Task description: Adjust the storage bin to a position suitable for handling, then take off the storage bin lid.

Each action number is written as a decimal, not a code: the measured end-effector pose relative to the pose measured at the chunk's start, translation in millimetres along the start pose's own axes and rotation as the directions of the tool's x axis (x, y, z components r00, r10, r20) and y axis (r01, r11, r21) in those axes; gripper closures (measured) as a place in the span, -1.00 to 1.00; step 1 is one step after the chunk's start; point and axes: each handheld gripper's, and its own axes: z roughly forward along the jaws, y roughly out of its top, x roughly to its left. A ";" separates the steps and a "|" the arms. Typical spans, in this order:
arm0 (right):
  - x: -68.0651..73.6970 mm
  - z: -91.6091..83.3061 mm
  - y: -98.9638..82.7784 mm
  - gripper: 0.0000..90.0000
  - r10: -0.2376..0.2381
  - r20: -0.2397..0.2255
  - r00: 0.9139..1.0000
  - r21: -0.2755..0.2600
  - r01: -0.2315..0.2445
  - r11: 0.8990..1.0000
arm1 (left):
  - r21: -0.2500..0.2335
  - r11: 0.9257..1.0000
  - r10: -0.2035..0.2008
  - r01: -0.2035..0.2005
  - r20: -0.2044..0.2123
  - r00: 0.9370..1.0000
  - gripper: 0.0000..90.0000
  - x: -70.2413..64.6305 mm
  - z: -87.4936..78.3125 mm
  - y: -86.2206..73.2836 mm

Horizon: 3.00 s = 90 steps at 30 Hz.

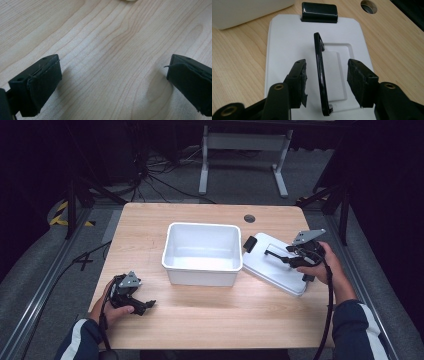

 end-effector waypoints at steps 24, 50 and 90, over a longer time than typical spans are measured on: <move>6.0 -22.5 -0.1 -0.10 0.021 0.028 0.999 -0.025 -0.020 0.999 | -0.004 1.000 -0.005 0.005 0.000 1.000 -0.99 -0.2 0.0 -0.7; 31.9 -45.3 -43.3 -0.16 0.016 0.054 0.998 -0.007 -0.015 1.000 | -0.010 1.000 -0.009 0.009 -0.002 1.000 -0.99 -0.3 0.2 -1.3; 70.4 -16.8 -148.7 -0.42 0.187 -0.048 0.981 -0.110 -0.191 0.975 | -0.010 1.000 -0.008 0.008 -0.002 1.000 -0.99 0.4 0.2 -1.3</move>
